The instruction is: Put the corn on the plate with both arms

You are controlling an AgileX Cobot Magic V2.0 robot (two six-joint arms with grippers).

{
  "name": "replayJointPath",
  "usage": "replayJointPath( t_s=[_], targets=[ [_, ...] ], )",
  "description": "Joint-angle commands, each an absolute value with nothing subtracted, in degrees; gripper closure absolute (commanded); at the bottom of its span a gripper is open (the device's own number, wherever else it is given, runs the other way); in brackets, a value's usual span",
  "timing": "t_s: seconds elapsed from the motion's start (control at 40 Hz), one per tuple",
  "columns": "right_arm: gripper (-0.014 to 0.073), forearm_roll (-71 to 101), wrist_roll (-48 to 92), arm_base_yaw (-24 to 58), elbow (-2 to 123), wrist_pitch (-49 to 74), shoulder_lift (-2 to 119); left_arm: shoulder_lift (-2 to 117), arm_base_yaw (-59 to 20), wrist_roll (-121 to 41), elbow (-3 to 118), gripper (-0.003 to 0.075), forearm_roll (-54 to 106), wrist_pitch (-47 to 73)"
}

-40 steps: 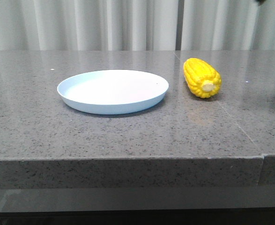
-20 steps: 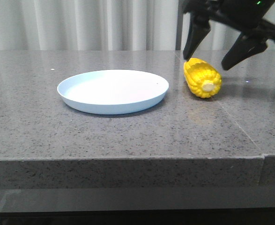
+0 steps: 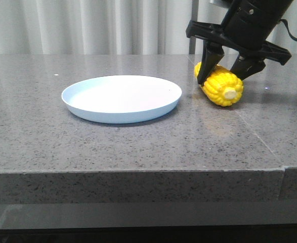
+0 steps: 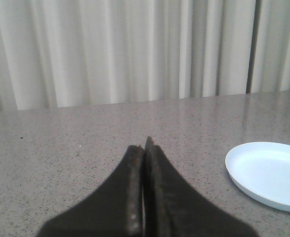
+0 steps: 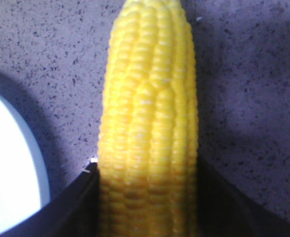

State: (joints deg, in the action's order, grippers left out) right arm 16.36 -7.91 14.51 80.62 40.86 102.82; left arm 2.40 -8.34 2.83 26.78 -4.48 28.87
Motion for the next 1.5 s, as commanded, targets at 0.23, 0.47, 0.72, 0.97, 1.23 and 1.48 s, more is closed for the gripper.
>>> replayJointPath(
  t_s=[0.23,0.47,0.72,0.97,1.23,1.48],
  targets=[
    [0.036,18.93,-7.43,18.05,82.65,36.56,92.55,3.17,-8.43,3.09,28.07,0.0741,-4.6,24.29],
    [0.036,27.22,-7.43,26.08,82.65,32.97,94.4,3.17,-8.43,3.09,28.07,0.0741,-4.6,24.29],
    [0.0359,32.2,-7.43,31.15,82.65,26.42,99.67,3.17,-8.43,3.09,28.07,0.0741,-4.6,24.29],
    [0.0234,32.43,-7.43,31.14,82.65,28.59,103.35,3.17,-8.43,3.09,28.07,0.0741,-4.6,24.29],
    [-0.0004,32.38,-7.43,31.14,82.58,27.92,102.66,3.17,-8.43,3.09,28.07,0.0741,-4.6,24.29],
    [-0.0018,27.99,-7.43,29.68,83.25,27.57,97.49,3.17,-8.43,3.09,28.07,0.0741,-4.6,24.29]
  ],
)
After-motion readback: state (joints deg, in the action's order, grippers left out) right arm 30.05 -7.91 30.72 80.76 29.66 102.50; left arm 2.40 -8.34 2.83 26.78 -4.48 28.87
